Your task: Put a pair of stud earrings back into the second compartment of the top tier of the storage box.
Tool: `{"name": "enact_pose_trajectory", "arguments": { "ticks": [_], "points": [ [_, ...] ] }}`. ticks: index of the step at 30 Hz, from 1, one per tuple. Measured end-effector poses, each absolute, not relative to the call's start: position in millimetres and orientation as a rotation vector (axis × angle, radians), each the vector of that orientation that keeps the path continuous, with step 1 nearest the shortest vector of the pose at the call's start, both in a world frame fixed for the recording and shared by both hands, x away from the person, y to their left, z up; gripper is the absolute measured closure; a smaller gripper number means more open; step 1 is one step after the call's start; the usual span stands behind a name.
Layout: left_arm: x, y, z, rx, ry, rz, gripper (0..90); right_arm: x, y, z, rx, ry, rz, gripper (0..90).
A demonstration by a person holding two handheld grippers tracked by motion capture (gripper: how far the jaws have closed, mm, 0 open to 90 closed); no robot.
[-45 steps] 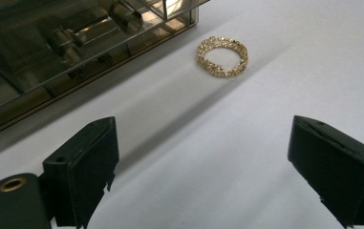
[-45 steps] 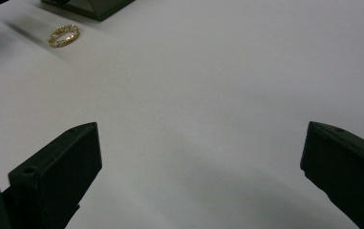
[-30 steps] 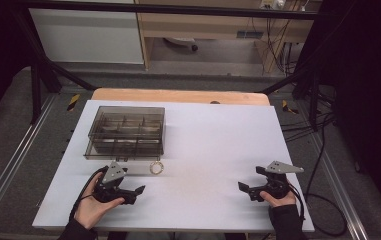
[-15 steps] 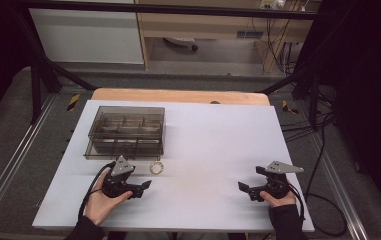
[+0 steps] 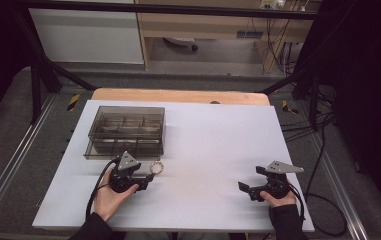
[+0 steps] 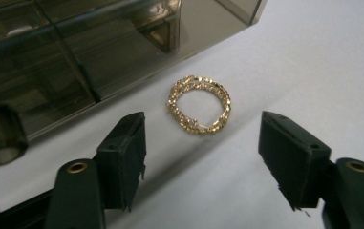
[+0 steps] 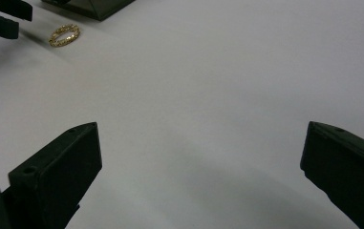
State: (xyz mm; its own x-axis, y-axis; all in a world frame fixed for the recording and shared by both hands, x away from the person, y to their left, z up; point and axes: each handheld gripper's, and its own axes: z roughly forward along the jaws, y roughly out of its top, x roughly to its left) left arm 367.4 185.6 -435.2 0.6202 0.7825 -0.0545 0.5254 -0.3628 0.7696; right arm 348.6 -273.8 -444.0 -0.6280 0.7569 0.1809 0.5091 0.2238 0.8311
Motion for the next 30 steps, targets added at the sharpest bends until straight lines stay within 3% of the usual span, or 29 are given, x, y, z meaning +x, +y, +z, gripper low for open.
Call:
{"name": "enact_pose_trajectory", "arguments": {
  "ticks": [30],
  "points": [
    [384,166,-446,2.056,1.098,0.479,58.2,348,-274,-443,1.19,2.236,1.365,0.8]
  ]
}}
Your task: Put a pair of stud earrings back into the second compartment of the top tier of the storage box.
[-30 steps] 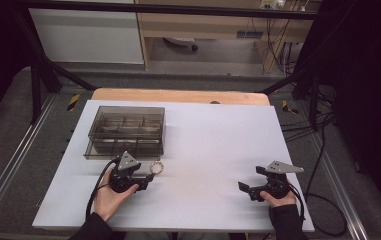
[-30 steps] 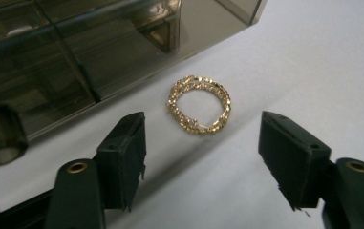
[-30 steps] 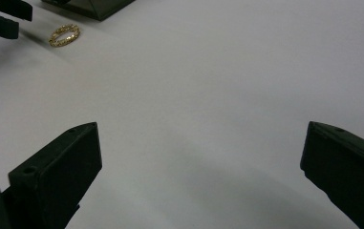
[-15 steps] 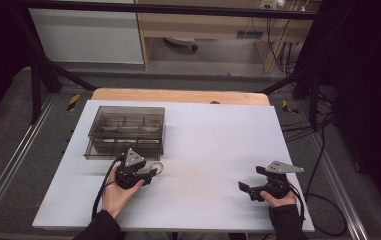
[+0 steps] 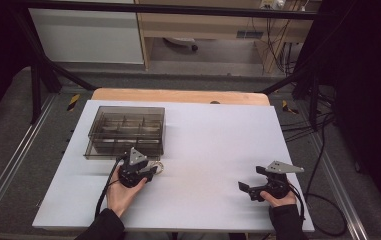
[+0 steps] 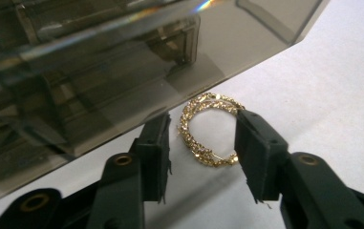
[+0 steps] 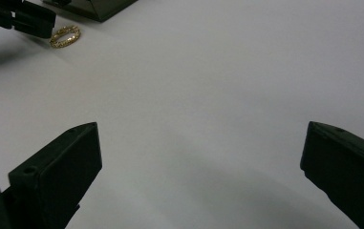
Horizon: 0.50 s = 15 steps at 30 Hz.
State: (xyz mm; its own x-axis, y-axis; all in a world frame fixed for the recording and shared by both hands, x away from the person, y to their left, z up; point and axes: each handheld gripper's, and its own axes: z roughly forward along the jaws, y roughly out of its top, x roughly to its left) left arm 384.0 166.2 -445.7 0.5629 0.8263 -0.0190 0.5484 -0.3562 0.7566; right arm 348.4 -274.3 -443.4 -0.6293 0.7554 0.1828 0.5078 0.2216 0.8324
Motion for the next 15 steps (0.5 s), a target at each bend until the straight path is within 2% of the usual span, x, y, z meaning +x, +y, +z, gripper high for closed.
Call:
{"name": "enact_pose_trajectory", "arguments": {
  "ticks": [15],
  "points": [
    [389.0,163.8,-450.1,2.06,1.122,0.479,68.6,348.6,-274.3,-443.6,1.188,2.236,1.366,0.8]
  ]
}}
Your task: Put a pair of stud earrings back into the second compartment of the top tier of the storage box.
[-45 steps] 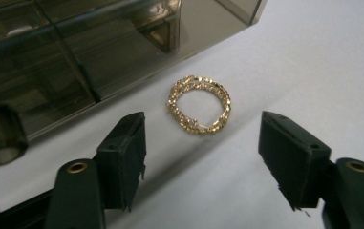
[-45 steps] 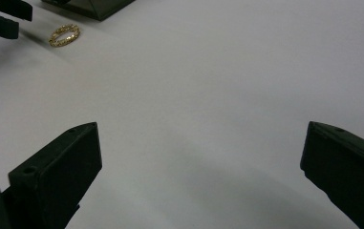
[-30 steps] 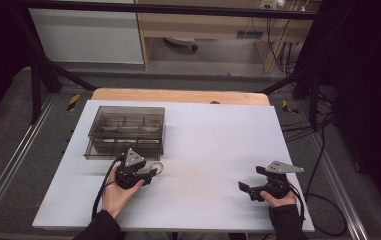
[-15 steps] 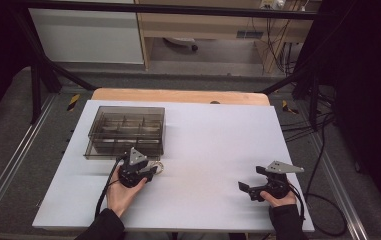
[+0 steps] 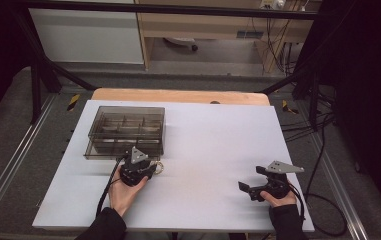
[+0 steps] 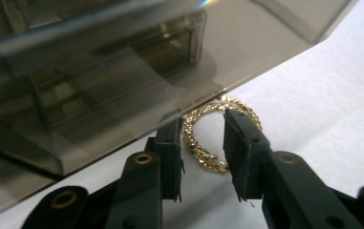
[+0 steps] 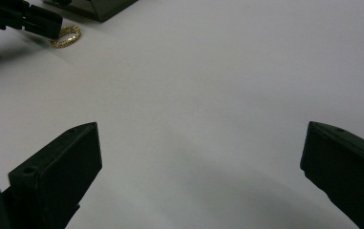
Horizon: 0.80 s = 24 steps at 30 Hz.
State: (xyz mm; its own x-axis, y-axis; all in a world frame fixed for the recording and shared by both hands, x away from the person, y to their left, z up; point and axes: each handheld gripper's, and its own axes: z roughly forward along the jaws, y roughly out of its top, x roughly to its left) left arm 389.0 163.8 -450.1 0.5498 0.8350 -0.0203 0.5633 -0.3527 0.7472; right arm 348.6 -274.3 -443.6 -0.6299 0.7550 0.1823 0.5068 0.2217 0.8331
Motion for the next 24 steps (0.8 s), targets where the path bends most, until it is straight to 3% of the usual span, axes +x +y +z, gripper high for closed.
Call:
{"name": "enact_pose_trajectory", "arguments": {
  "ticks": [24],
  "points": [
    [390.2,164.6,-450.7,2.075,1.134,0.477,79.6,348.6,-274.5,-443.5,1.188,2.236,1.365,0.9]
  ]
}}
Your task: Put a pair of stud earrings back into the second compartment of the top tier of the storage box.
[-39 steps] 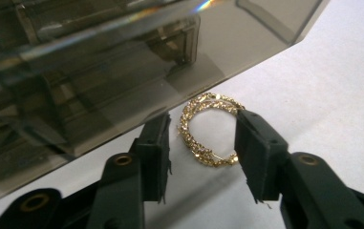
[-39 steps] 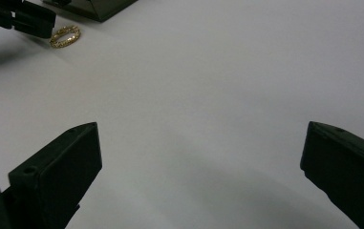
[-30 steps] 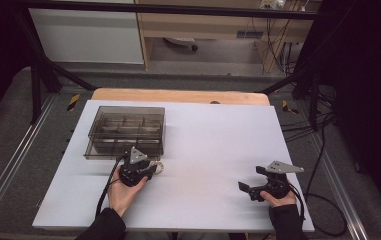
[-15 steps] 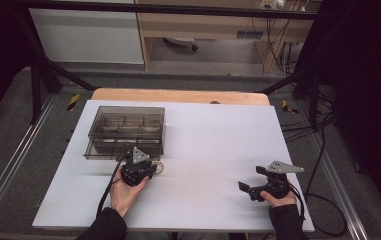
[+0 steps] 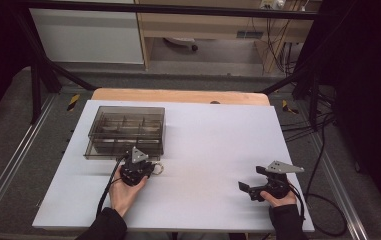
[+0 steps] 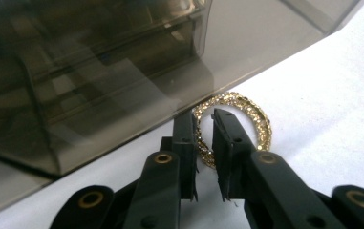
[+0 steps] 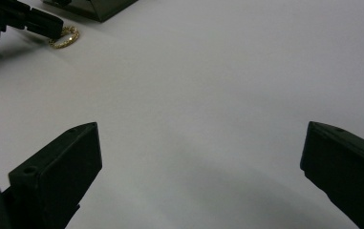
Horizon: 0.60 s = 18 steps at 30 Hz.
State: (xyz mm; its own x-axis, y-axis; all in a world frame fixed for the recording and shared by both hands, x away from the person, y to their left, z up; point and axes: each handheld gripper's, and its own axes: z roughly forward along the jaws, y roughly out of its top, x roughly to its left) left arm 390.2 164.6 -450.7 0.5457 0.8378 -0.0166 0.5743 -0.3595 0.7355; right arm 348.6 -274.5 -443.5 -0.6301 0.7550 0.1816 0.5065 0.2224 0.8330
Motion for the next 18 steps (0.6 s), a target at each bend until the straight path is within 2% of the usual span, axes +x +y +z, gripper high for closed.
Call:
{"name": "enact_pose_trajectory", "arguments": {
  "ticks": [7,18],
  "points": [
    [389.4,165.9,-449.7,2.079,1.135,0.483,84.6,348.6,-274.3,-443.6,1.19,2.236,1.365,0.9],
    [387.3,167.6,-447.9,2.093,1.12,0.488,85.8,348.6,-274.4,-443.5,1.189,2.237,1.365,0.9]
  ]
}}
